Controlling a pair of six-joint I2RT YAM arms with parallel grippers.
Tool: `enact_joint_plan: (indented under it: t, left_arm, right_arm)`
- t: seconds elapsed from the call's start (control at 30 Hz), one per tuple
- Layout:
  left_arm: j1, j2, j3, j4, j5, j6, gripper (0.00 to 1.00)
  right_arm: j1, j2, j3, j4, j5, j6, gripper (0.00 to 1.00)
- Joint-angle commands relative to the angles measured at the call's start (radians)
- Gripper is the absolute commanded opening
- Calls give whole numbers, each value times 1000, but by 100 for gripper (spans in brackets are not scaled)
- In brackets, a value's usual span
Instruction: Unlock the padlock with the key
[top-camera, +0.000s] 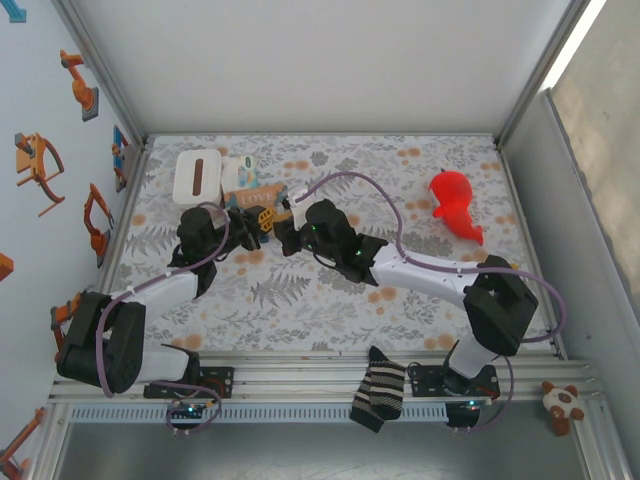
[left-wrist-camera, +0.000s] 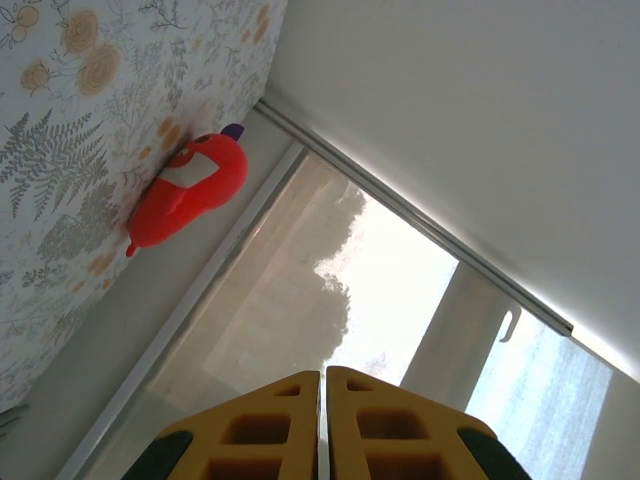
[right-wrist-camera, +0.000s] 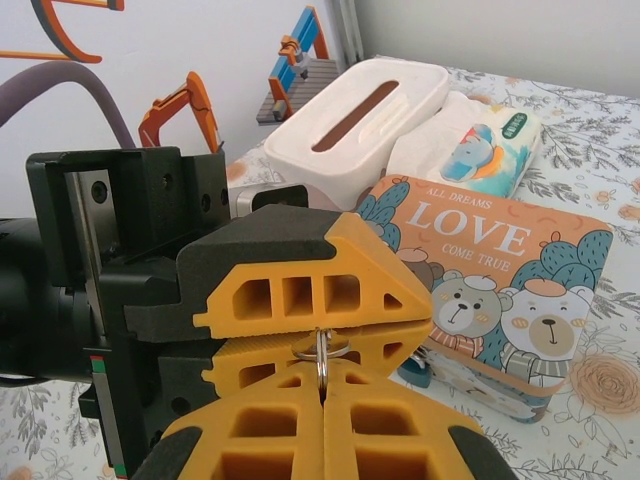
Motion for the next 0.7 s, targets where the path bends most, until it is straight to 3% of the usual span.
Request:
enact_joint_plan:
  t: [0.0,0.13,0.2,0.27,0.5,0.67]
  left_arm:
    - [-1,-2,-11,5,-3,-26,9]
    - [1,-19,-2,-32,-8,26,0]
    - [3,-35,20,-77,-8,91,0]
    - [10,-61,54,-148,-13,198,0]
    - [33,-188,296,-623,-113,821,0]
    - [-10,-228,447,-727,-121,1260,0]
  right_arm:
    - [0,-43,-11,30,26,7,0]
    - [-2,-45,-15,26,23,14,0]
    - [-2,-55,-23,26,22,25,0]
    - [-2,-75,-37,22,19,35,11]
    - [-41,-226,-147,34,-98,121,38]
    - [-109,-338,-264,208,-252,278,55]
